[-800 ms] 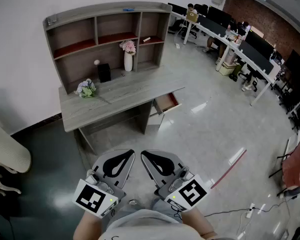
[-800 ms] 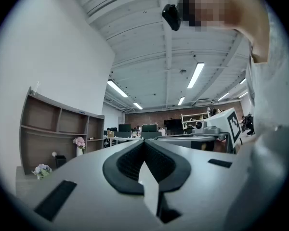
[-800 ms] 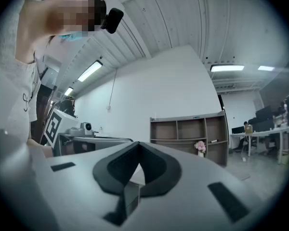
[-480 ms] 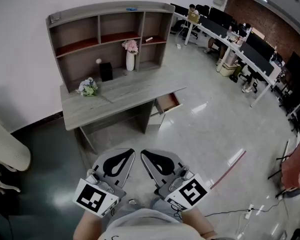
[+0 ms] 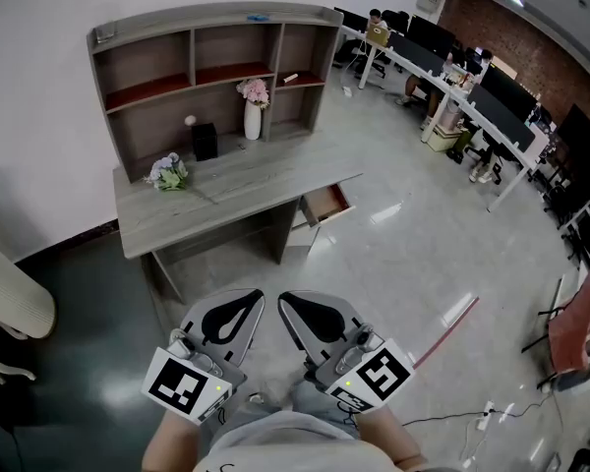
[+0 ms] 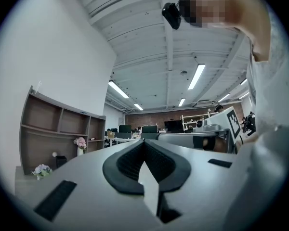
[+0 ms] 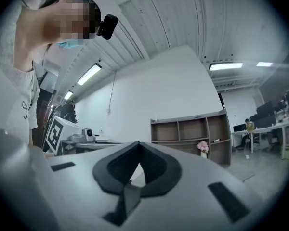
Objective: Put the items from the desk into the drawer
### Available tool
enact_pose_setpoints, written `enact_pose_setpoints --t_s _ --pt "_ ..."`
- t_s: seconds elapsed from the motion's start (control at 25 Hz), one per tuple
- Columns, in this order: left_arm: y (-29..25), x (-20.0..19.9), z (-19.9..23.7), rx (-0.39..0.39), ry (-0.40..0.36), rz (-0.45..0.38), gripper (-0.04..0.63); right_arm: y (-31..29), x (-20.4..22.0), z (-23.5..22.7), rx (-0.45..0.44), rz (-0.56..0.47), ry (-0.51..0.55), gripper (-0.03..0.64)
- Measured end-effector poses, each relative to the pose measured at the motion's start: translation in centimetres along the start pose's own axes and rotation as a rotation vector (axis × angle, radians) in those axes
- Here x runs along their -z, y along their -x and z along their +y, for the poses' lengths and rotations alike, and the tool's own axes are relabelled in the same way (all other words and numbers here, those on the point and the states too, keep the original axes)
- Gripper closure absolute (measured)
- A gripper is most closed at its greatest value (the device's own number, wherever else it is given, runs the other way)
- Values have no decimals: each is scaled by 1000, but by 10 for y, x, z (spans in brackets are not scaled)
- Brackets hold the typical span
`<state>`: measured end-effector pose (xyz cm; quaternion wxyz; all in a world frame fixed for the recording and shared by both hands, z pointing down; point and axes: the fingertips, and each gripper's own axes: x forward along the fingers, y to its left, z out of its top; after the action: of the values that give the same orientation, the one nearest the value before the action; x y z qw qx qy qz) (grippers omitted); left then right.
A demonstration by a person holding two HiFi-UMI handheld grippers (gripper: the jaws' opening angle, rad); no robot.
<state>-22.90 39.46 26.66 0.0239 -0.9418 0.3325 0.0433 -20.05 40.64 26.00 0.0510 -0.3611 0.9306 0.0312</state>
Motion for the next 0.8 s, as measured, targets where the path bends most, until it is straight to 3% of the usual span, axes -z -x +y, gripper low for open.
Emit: enact_pose_setpoints --t_s 0.32,0.8 --pt "-45 8 22 1 23 -2 588 -9 7 -46 1 25 32 609" --pt "-157 2 65 -48 3 -1 588 -43 3 -169 -37 17 25 609"
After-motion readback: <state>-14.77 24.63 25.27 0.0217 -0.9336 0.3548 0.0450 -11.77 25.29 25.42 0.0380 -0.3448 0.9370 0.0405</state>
